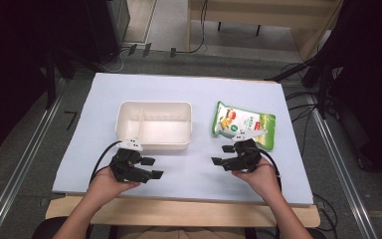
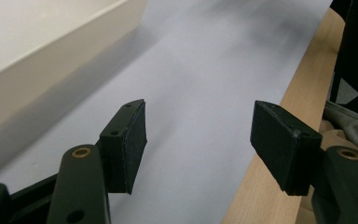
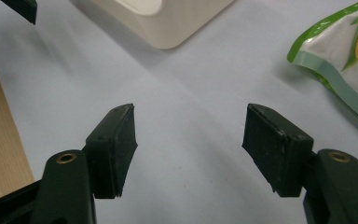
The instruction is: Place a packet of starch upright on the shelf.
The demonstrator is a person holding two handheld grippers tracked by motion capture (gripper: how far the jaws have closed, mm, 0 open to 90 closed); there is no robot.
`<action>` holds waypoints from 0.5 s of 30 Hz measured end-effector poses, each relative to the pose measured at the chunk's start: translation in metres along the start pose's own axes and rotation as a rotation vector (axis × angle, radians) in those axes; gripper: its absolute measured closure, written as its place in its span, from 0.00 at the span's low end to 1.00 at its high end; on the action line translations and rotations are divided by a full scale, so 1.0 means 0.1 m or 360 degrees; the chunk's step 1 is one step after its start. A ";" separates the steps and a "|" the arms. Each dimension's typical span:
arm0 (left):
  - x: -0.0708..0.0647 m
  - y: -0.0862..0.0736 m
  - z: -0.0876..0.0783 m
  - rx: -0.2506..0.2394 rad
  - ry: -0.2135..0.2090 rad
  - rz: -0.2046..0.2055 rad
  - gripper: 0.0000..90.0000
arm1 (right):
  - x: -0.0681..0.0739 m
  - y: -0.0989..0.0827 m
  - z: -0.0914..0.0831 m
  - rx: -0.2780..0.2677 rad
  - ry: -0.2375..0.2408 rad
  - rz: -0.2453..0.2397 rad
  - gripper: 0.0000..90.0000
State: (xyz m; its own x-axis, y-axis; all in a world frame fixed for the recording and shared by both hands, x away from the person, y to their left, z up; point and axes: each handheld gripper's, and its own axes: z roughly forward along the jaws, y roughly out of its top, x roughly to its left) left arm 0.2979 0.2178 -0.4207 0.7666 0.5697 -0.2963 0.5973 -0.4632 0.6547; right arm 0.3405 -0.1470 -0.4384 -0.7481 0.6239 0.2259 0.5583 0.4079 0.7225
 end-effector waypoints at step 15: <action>-0.04 0.00 -0.02 -0.0003 -0.0023 0.0011 0.41 | -0.11 0.01 -0.02 -0.0040 -0.0072 0.0035 0.50</action>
State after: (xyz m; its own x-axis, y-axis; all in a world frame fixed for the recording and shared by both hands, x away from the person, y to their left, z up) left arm 0.2945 0.2169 -0.4177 0.7741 0.5565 -0.3019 0.5916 -0.4660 0.6579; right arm 0.3488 -0.1547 -0.4388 -0.7187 0.6621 0.2124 0.5647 0.3776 0.7339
